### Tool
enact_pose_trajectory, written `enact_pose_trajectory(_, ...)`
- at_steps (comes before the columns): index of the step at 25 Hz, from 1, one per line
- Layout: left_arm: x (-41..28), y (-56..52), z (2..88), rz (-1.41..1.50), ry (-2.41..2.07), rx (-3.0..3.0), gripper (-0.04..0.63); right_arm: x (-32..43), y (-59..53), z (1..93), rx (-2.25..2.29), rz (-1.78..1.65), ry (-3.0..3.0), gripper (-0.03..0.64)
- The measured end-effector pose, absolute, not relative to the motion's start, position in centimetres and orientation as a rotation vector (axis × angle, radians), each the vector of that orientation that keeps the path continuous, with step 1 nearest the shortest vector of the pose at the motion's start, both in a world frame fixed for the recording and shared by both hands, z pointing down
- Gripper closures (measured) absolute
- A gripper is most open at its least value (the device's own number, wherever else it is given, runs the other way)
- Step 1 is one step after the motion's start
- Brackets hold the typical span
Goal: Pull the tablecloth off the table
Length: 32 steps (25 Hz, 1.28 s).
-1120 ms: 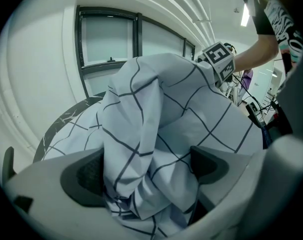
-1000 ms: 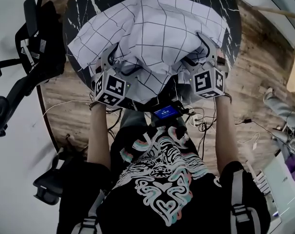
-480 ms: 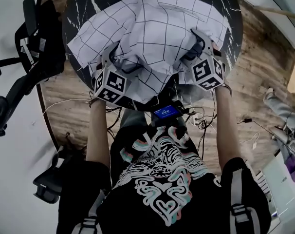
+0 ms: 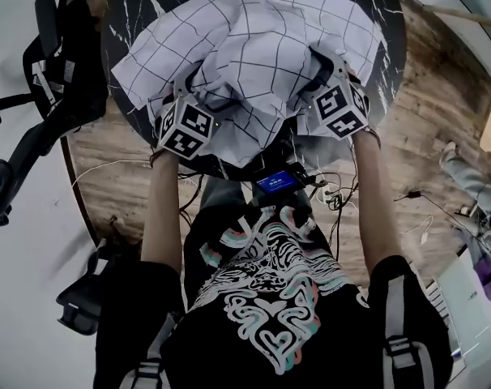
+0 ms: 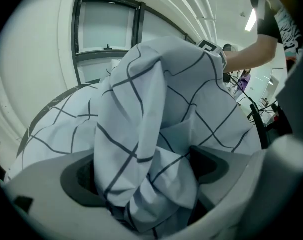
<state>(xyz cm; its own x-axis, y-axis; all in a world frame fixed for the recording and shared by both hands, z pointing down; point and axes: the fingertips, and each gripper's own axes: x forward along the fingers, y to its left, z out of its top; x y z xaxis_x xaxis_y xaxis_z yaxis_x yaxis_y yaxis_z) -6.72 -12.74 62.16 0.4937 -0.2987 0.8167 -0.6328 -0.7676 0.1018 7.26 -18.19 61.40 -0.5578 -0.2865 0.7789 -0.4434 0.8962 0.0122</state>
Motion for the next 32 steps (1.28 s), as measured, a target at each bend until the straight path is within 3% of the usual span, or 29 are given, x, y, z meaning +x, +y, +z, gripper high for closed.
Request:
enact_pose_trajectory(10, -6.2, -13.1, 62.9, 1.194, -0.774, 2.329, 0.077, 7.3, -18.0, 62.0, 0.491, 0.305, -2.175, 0.268)
enact_pose_trajectory(15, -6.1, -13.3, 63.1, 1.193, -0.799, 2.344, 0.11, 6.9, -17.8, 62.4, 0.49, 0.326, -2.158, 0.296)
enact_pose_trajectory(25, -5.5, -13.1, 62.6, 1.162, -0.845, 2.381, 0.343, 5.9, -17.3, 62.0, 0.644, 0.408, -2.196, 0.44)
enact_pose_trajectory(32, -5.2, -13.6, 62.2, 1.159, -0.927, 2.389, 0.418, 5.0, -17.6, 61.8, 0.752, 0.478, -2.236, 0.502)
